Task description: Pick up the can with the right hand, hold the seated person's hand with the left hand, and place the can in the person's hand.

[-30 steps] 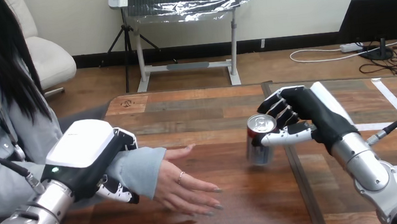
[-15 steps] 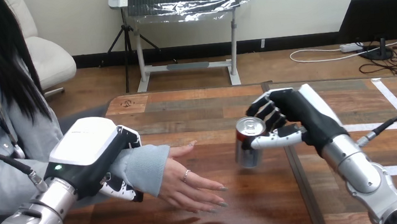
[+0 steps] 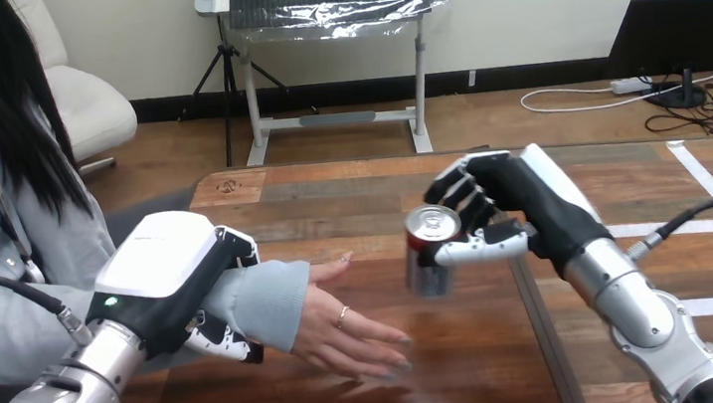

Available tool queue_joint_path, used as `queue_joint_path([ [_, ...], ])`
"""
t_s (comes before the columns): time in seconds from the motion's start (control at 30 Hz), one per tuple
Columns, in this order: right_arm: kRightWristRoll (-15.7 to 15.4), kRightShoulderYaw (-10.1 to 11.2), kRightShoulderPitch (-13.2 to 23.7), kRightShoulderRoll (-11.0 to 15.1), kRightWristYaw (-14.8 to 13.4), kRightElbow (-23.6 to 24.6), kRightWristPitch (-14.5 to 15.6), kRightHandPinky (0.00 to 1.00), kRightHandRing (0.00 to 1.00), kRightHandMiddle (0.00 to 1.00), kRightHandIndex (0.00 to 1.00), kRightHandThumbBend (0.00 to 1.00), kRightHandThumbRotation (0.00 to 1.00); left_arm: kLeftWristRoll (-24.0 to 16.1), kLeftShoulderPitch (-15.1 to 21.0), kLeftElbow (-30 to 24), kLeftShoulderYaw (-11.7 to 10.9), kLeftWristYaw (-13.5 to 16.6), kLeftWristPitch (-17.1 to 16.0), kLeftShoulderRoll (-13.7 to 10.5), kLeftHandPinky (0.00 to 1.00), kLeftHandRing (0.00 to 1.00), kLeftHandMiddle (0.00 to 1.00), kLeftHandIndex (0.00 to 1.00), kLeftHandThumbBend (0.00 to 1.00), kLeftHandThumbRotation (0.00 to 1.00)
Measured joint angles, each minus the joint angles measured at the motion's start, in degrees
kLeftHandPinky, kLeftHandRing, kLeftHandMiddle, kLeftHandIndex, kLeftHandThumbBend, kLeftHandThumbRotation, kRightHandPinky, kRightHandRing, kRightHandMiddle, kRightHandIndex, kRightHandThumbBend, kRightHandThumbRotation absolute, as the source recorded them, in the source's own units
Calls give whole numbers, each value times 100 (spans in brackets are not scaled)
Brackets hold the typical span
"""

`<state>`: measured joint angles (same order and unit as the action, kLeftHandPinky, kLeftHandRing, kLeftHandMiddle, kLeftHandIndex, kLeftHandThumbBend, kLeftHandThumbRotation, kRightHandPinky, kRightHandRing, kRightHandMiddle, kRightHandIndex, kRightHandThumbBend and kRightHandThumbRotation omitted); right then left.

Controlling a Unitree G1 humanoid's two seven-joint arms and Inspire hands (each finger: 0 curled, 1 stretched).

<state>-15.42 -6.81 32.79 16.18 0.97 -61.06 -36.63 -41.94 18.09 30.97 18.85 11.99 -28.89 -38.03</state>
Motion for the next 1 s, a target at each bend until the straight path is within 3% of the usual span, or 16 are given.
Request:
queue_joint_path([
  [0.8, 231, 0, -351, -147, 545, 961, -2, 36, 41, 48, 52, 76, 0, 0, 59, 1, 0, -74, 42, 121, 31, 33, 38, 40, 92, 0],
  [1.0, 263, 0, -486, -184, 628, 1310, 116, 36, 40, 47, 51, 76, 0, 0, 90, 5, 0, -74, 37, 146, 31, 33, 38, 40, 93, 0],
])
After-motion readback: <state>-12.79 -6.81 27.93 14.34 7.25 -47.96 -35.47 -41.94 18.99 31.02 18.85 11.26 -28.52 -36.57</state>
